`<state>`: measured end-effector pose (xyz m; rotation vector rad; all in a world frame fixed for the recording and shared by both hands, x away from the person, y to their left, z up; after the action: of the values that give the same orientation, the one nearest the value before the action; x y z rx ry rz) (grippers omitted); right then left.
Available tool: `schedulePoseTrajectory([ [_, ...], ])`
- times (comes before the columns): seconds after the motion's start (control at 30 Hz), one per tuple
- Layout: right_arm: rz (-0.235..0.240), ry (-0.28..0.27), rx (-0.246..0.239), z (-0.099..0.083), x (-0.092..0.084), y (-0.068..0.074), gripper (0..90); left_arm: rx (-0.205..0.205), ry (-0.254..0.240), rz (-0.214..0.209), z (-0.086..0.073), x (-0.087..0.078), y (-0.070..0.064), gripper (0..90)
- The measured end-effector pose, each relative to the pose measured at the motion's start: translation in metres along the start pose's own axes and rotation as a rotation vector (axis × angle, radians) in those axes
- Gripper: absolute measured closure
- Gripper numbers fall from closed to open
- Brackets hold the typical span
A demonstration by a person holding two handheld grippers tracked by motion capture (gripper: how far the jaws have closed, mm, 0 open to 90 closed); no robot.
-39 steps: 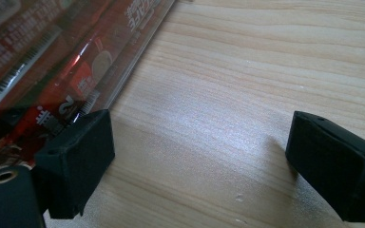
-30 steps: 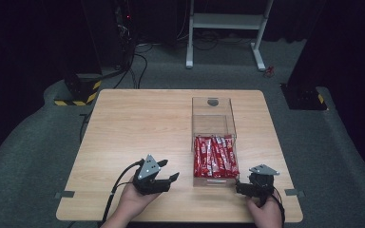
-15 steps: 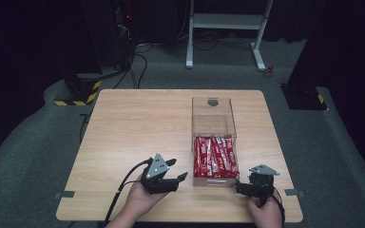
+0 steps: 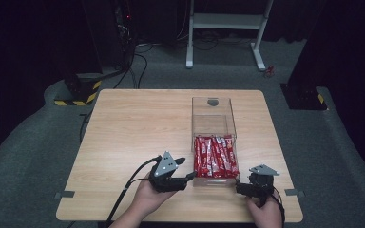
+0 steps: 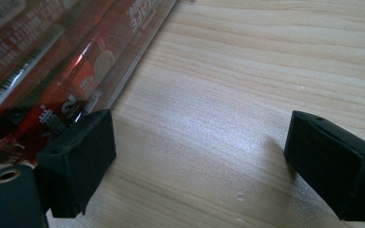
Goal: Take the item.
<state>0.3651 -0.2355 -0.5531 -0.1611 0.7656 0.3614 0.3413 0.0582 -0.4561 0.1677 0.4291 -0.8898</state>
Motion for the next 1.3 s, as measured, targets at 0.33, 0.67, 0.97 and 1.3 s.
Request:
schedulePoseTrajectory([
  [0.33,0.0,-0.003,-0.004,0.0,0.0,0.0,10.2,-0.015,0.003,-0.027,0.008,0.013,-0.003,39.5],
  [0.67,0.001,-0.002,-0.005,0.0,0.0,0.0,10.4,-0.009,0.001,-0.031,0.024,0.031,-0.007,40.3],
  [0.97,0.003,-0.001,-0.003,0.0,-0.001,0.0,10.8,-0.011,0.012,-0.017,0.028,0.044,-0.005,41.5],
  [1.3,0.006,-0.001,-0.003,0.0,-0.001,0.001,11.4,-0.02,0.064,0.021,0.02,0.056,-0.002,48.2],
])
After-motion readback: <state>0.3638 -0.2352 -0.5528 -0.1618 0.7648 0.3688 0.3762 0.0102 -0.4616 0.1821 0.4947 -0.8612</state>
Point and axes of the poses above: each handheld gripper's, and its own axes: x roughly forward along the jaws, z roughly out of its top, y roughly to its left, the point moved 4 cm from there along x, roughly forward along the jaws, and after that the axes turned 1 degree about -y, right-handed, at the moved point
